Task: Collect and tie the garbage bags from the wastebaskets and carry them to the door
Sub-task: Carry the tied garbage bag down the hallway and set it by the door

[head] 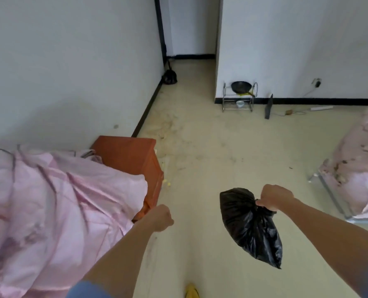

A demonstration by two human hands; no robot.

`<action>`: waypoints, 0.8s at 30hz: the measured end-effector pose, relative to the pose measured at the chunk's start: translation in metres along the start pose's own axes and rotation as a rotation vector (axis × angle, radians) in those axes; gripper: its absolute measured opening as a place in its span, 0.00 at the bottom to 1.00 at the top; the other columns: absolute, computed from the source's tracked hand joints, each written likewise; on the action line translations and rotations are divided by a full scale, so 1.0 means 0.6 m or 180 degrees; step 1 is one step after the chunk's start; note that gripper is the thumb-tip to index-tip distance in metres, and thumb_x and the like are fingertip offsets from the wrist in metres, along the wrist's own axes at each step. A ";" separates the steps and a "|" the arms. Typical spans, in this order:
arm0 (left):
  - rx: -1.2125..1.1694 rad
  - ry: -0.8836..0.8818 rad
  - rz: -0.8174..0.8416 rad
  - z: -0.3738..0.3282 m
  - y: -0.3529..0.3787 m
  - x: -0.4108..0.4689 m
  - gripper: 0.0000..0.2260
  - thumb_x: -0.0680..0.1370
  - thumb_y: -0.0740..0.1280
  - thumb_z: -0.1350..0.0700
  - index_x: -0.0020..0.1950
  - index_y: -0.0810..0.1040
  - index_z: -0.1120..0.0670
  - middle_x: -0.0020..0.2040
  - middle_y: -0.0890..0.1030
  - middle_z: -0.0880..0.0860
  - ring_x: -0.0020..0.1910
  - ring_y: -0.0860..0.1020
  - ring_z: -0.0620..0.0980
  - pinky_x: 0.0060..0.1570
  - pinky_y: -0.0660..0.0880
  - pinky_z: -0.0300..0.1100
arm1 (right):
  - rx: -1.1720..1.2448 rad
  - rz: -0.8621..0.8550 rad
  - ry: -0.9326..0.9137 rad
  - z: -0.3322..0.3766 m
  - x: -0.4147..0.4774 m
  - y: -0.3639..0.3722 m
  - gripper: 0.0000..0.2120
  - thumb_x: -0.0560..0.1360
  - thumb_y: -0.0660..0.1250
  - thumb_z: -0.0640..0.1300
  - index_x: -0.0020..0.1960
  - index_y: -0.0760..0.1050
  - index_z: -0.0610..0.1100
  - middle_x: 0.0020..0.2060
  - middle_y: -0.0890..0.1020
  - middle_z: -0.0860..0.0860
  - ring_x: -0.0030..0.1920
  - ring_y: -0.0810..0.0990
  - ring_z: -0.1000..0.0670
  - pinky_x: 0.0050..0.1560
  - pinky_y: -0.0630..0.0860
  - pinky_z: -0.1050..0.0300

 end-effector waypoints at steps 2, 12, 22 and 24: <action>0.0103 0.0050 -0.0123 -0.033 -0.088 0.077 0.12 0.77 0.66 0.54 0.55 0.80 0.61 0.55 0.81 0.58 0.55 0.79 0.55 0.51 0.74 0.42 | 0.0152 -0.0084 0.0015 0.024 0.073 -0.070 0.17 0.74 0.66 0.55 0.33 0.70 0.45 0.30 0.76 0.50 0.32 0.77 0.48 0.32 0.68 0.59; -0.0078 0.0204 -0.0164 -0.257 -0.377 0.493 0.07 0.77 0.67 0.54 0.50 0.78 0.56 0.54 0.81 0.57 0.55 0.79 0.55 0.51 0.75 0.44 | 0.0133 0.0043 -0.0189 0.088 0.504 -0.302 0.13 0.73 0.67 0.54 0.38 0.74 0.46 0.33 0.77 0.51 0.38 0.78 0.47 0.32 0.68 0.59; -0.0518 -0.0080 -0.0275 -0.404 -0.635 0.841 0.09 0.78 0.65 0.51 0.52 0.76 0.56 0.53 0.78 0.56 0.51 0.79 0.55 0.51 0.76 0.47 | -0.0168 0.0380 -0.0544 0.154 0.963 -0.540 0.11 0.72 0.68 0.52 0.46 0.76 0.45 0.40 0.80 0.50 0.42 0.79 0.47 0.38 0.72 0.58; -0.0470 -0.0149 -0.0234 -0.408 -0.684 0.906 0.10 0.79 0.64 0.52 0.52 0.76 0.58 0.54 0.77 0.57 0.55 0.79 0.57 0.51 0.75 0.46 | -0.0168 0.0364 -0.0584 0.181 1.050 -0.591 0.10 0.72 0.68 0.52 0.42 0.75 0.45 0.38 0.79 0.50 0.40 0.79 0.47 0.36 0.72 0.58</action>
Point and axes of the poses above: each hand's wrist, its own x-axis towards the middle knuckle, its own y-axis out of the palm, z = x × y, the point moved 5 cm from there along x, towards the middle knuckle
